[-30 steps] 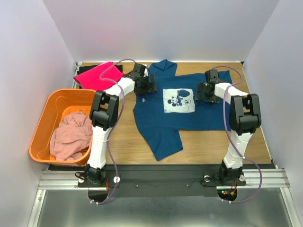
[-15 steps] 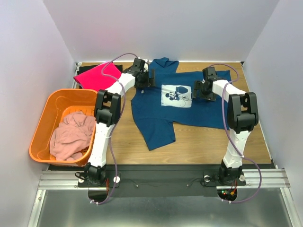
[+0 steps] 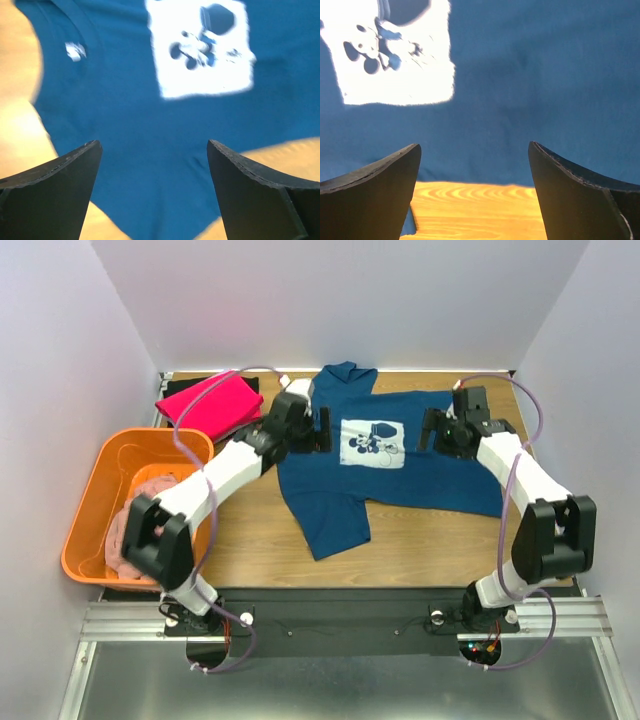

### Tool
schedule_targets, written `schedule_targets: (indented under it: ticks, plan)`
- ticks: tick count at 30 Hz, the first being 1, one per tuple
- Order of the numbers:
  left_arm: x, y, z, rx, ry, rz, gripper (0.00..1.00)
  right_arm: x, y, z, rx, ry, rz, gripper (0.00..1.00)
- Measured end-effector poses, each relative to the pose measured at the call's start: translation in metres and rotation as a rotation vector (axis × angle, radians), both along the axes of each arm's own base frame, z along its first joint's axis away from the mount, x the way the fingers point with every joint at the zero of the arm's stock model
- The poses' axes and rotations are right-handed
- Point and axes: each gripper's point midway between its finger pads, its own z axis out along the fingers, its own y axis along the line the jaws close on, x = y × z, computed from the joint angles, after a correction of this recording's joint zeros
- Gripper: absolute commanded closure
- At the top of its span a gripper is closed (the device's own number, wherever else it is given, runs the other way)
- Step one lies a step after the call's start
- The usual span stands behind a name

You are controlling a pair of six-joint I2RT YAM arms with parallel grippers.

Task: Fold and stack the t-shirts
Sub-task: Flatten the tshirt out

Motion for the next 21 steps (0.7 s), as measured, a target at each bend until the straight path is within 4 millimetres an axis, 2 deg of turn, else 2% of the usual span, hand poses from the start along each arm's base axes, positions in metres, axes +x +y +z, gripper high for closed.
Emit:
schedule_targets:
  ticks: [1, 3, 4, 5, 7, 11, 13, 17, 21]
  plan:
    - [-0.016, -0.003, 0.001, -0.022, -0.001, -0.002, 0.02, -0.008, -0.002, -0.002, 0.005, 0.005, -0.01, 0.06]
    - [-0.049, -0.003, -0.012, -0.038, 0.033, -0.001, 0.03, -0.029, -0.011, -0.015, 0.012, 0.039, -0.044, 0.05]
    - [-0.069, -0.002, -0.025, -0.045, 0.074, 0.008, 0.05, -0.04, -0.017, -0.022, 0.014, 0.062, -0.062, 0.05]
    - [-0.081, -0.003, -0.035, -0.044, 0.096, 0.007, 0.06, -0.048, -0.023, -0.028, 0.016, 0.082, -0.082, 0.05]
    - [-0.118, 0.0, -0.069, -0.032, 0.187, 0.021, 0.07, -0.061, -0.035, -0.035, 0.02, 0.103, -0.12, 0.05]
    - [-0.178, 0.002, -0.11, -0.019, 0.31, 0.027, 0.09, -0.078, -0.058, -0.033, 0.045, 0.095, -0.194, 0.05]
    - [-0.201, -0.003, -0.117, -0.023, 0.339, 0.017, 0.1, -0.082, -0.064, -0.028, 0.055, 0.076, -0.217, 0.05]
    - [-0.23, -0.023, -0.118, -0.059, 0.368, 0.001, 0.14, -0.086, -0.06, -0.019, 0.088, 0.042, -0.212, 0.05]
    - [-0.243, -0.032, -0.126, -0.066, 0.396, 0.028, 0.15, -0.089, -0.055, -0.018, 0.113, 0.043, -0.201, 0.05]
